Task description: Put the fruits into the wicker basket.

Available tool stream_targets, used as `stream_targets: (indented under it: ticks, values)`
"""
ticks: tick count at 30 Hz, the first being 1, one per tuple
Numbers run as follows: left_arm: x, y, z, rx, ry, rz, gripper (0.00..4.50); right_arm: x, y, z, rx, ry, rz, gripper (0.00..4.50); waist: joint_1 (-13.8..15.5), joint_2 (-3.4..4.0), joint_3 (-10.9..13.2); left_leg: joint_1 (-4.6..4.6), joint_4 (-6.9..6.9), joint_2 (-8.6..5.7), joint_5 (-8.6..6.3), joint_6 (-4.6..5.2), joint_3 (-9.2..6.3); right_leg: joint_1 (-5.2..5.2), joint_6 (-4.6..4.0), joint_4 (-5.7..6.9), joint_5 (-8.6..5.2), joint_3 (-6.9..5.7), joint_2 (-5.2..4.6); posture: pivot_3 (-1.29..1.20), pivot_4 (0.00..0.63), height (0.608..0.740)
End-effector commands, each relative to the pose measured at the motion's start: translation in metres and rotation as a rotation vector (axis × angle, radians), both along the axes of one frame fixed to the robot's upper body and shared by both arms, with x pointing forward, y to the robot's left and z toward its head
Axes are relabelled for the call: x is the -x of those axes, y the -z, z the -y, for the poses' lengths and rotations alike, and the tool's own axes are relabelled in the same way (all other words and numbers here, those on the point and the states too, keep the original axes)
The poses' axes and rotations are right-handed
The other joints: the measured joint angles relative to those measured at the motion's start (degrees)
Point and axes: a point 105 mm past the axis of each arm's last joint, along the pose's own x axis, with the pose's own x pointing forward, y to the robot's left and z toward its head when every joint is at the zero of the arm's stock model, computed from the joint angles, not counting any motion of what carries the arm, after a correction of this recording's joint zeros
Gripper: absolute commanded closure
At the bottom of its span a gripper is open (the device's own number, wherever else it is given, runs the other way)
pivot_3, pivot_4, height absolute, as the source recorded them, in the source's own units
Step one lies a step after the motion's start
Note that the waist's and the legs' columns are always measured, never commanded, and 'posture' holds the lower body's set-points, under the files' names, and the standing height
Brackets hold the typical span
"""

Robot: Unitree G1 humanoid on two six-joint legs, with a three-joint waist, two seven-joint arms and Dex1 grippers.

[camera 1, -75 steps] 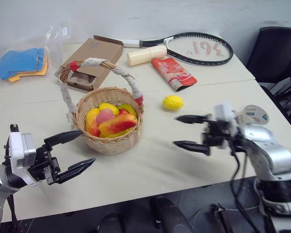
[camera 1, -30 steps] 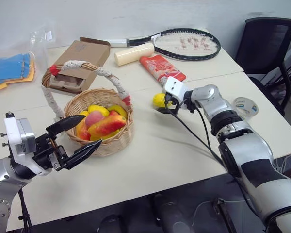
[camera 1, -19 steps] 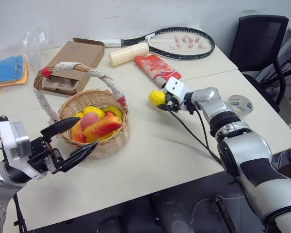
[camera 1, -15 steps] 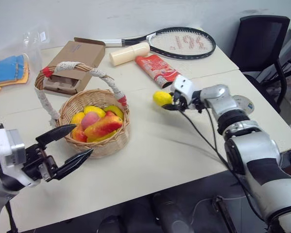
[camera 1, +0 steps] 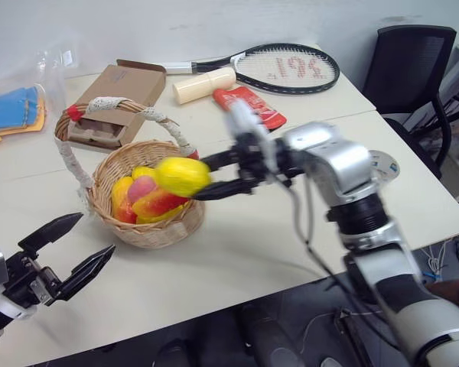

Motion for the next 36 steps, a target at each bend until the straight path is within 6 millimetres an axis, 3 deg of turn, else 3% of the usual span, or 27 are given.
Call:
stream_targets:
  ticks: [1,4,7,10,13,14,19,23,28,30,33,36]
  values:
    - [0.009,-0.008,0.002,-0.007,-0.022,0.043,0.00,-0.001,-0.010,-0.013,-0.016,0.100,0.036,2.29,0.49,-0.12,-0.07,-0.09,0.00,-0.01,-0.01,0.02,0.02,0.01,-0.02,-0.10,-0.01,-0.15,-0.09,0.00,0.150,0.740]
    - [0.011,-0.007,0.006,0.002,-0.028,0.042,0.00,-0.018,-0.003,-0.026,0.066,0.251,0.071,2.29,0.34,-0.25,-0.15,-0.25,0.07,-0.01,-0.08,0.16,0.06,0.02,-0.04,-0.20,-0.02,-0.29,-0.19,0.00,0.150,0.740]
    - [0.011,-0.007,0.008,0.006,-0.035,0.046,0.00,-0.026,-0.011,-0.035,0.042,0.314,0.064,2.29,0.19,-0.30,-0.18,-0.24,0.09,-0.14,-0.08,0.16,0.08,0.03,-0.04,-0.21,-0.02,-0.29,-0.16,0.00,0.150,0.740]
    - [0.011,-0.008,0.009,0.013,-0.037,0.051,0.00,-0.024,-0.024,-0.040,-0.009,0.303,0.088,1.30,0.09,-0.29,-0.18,-0.22,0.05,-0.07,-0.05,0.09,0.08,0.02,-0.08,-0.17,-0.04,-0.35,-0.06,0.00,0.150,0.740]
    - [0.009,-0.008,0.010,0.015,-0.031,0.056,0.00,0.000,-0.030,-0.035,-0.014,0.124,0.077,0.25,0.15,-0.29,-0.18,-0.19,-0.03,-0.04,-0.04,0.07,0.06,0.02,-0.12,-0.15,-0.07,-0.38,-0.02,0.00,0.150,0.740]
    - [0.009,-0.009,0.010,0.014,-0.029,0.057,0.00,0.005,-0.030,-0.031,-0.016,0.078,0.079,0.04,0.19,-0.29,-0.18,-0.19,-0.04,-0.04,-0.04,0.07,0.05,0.02,-0.12,-0.16,-0.07,-0.39,-0.03,0.00,0.150,0.740]
    - [0.005,-0.009,0.010,0.014,-0.014,0.064,0.00,0.035,-0.022,0.010,-0.017,-0.189,0.081,0.04,0.49,-0.35,-0.21,-0.22,-0.04,-0.07,-0.08,0.14,0.00,0.12,-0.10,-0.31,-0.06,-0.45,-0.09,0.00,0.150,0.740]
    - [0.003,-0.013,0.009,0.008,-0.002,0.075,0.00,0.028,0.005,0.063,0.031,-0.228,0.058,0.04,0.97,-0.42,-0.25,-0.22,0.00,-0.11,-0.10,0.17,-0.10,0.26,-0.06,-0.43,-0.04,-0.51,-0.14,0.00,0.150,0.740]
    - [0.003,-0.013,0.010,0.007,0.007,0.076,0.00,-0.020,0.020,0.090,0.061,-0.052,0.127,0.04,-0.13,-0.42,-0.20,0.11,0.00,-0.10,-0.11,0.22,-0.06,0.28,0.02,-0.27,0.01,-0.07,0.00,0.00,0.150,0.740]
    - [0.003,-0.013,0.011,0.007,0.015,0.077,0.00,-0.049,0.010,0.091,0.000,0.020,0.204,0.04,-0.41,-0.38,-0.16,0.22,-0.01,-0.10,-0.07,0.20,-0.06,0.29,-0.01,-0.18,0.02,0.04,0.05,0.00,0.150,0.740]
    - [0.002,-0.015,0.013,0.009,0.025,0.082,0.00,-0.070,-0.015,0.075,-0.134,0.042,0.265,0.04,-0.75,-0.28,-0.09,0.25,-0.01,-0.10,-0.02,0.18,0.08,0.27,-0.02,-0.16,0.03,0.05,0.06,0.00,0.150,0.740]
    - [0.004,-0.016,0.015,0.008,0.029,0.082,0.00,-0.079,-0.021,0.052,-0.152,0.038,0.283,0.04,-1.29,-0.18,-0.03,0.21,-0.06,-0.04,-0.02,0.16,0.13,0.22,-0.05,-0.16,0.02,0.01,0.06,0.00,0.150,0.740]
